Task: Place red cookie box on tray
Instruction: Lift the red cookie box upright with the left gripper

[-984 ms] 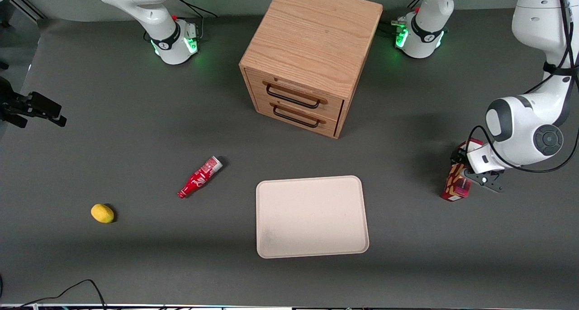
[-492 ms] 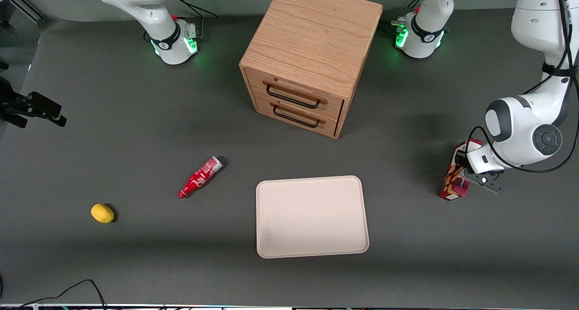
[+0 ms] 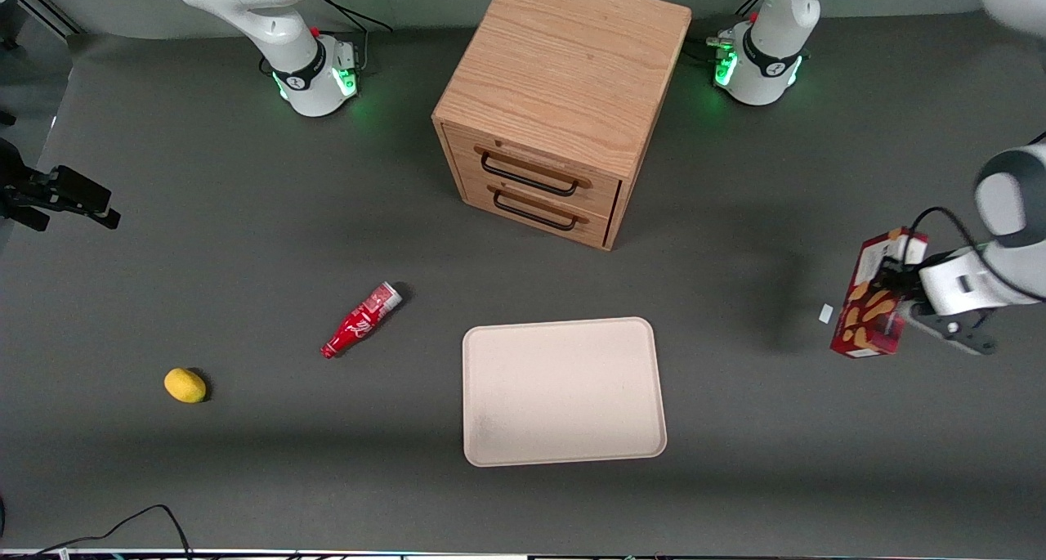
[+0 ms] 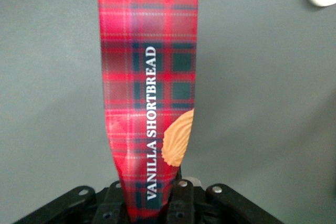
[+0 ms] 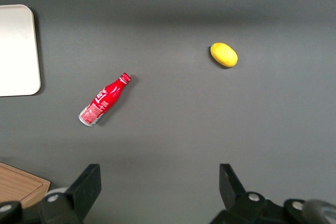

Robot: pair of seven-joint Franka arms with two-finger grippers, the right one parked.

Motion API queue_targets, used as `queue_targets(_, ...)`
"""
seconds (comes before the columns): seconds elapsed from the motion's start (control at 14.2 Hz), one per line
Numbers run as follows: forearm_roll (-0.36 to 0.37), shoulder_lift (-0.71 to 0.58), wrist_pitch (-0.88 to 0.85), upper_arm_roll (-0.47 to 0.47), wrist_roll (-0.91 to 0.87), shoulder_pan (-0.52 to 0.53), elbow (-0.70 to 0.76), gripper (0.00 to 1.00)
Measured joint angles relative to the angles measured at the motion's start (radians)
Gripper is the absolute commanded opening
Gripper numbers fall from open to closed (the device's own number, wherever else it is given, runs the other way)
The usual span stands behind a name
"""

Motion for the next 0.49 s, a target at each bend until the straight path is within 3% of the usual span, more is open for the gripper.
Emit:
queue_targets(0.21, -0.001, -0.046, -0.248, -0.041, -0.191, -0.003, 0.186, 0.0)
queue_targets(0.49, -0.003, -0.052, -0.352, -0.236, -0.607, -0.012, 0.321, 0.0)
